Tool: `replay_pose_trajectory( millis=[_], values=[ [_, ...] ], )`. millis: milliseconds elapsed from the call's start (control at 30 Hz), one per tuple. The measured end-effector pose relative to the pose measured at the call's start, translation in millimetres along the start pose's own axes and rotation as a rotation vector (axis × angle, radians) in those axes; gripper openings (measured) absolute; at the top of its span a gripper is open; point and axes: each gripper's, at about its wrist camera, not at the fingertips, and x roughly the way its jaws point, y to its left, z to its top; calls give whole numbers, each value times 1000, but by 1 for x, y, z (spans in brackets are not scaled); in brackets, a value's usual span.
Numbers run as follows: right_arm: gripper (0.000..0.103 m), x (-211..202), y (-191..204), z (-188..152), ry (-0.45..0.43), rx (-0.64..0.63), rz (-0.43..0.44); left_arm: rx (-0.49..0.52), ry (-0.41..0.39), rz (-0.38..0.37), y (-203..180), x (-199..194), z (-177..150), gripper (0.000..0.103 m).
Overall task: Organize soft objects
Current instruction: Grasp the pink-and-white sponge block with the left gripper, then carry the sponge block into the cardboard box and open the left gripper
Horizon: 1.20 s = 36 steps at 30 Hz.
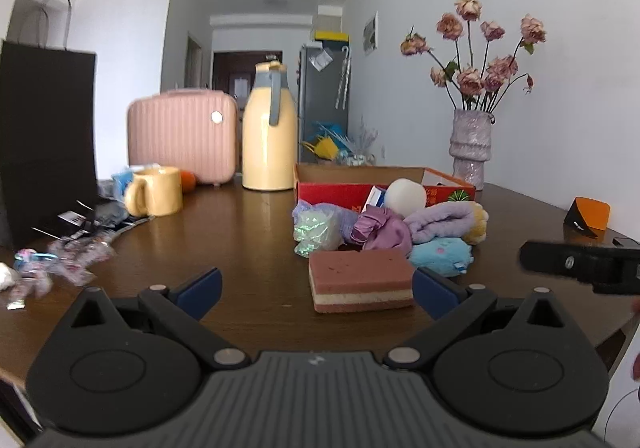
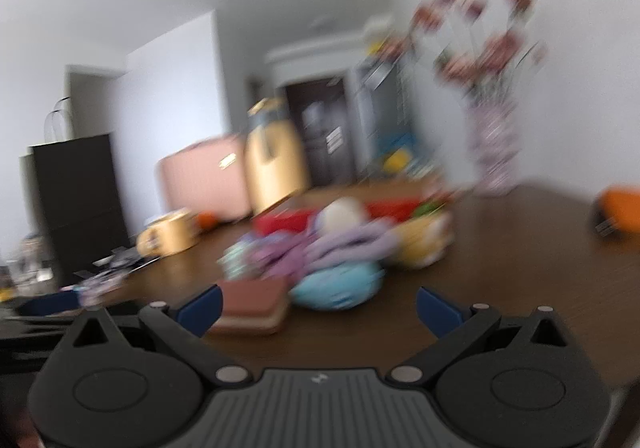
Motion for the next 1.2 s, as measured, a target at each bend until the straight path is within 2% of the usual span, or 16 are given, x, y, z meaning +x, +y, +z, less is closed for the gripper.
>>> replay_pose_trajectory(
  millis=[67, 133, 233, 300, 367, 400, 433, 500, 533, 600, 700, 800, 1033, 1133, 1200],
  values=[
    [99, 23, -3, 6, 80, 49, 106, -35, 30, -5, 9, 19, 5, 98],
    [73, 49, -2, 12, 156, 97, 126, -74, 56, -31, 18, 39, 12, 89],
    [50, 85, 3, 19, 208, 111, 150, -93, 115, -58, 27, 74, 18, 73],
    [48, 109, 5, 22, 229, 126, 164, -105, 159, -82, 29, 94, 20, 67],
    [41, 129, 4, 22, 257, 145, 175, -132, 206, -124, 33, 111, 19, 60],
    [35, 138, 5, 22, 269, 153, 182, -152, 236, -145, 35, 118, 18, 56],
    [32, 145, 7, 20, 280, 160, 193, -171, 264, -159, 36, 124, 17, 46],
    [32, 157, 8, 16, 318, 172, 204, -231, 278, -195, 43, 129, 13, 40],
    [32, 162, 7, 13, 337, 184, 207, -262, 280, -214, 46, 129, 12, 34],
    [31, 166, 1, 9, 338, 224, 227, -294, 283, -220, 48, 129, 9, 33],
    [28, 169, -6, 5, 352, 288, 257, -279, 285, -202, 41, 121, 12, 31],
    [27, 164, -2, 6, 358, 270, 262, -276, 272, -206, 35, 106, 14, 31],
    [27, 106, -5, 22, 266, 224, 255, -261, 183, -261, 11, 67, 32, 31],
    [27, 91, -12, 34, 222, 218, 247, -249, 156, -278, 0, 71, 51, 31],
    [27, 92, -18, 46, 196, 215, 242, -231, 138, -289, -6, 86, 74, 31]
  ],
)
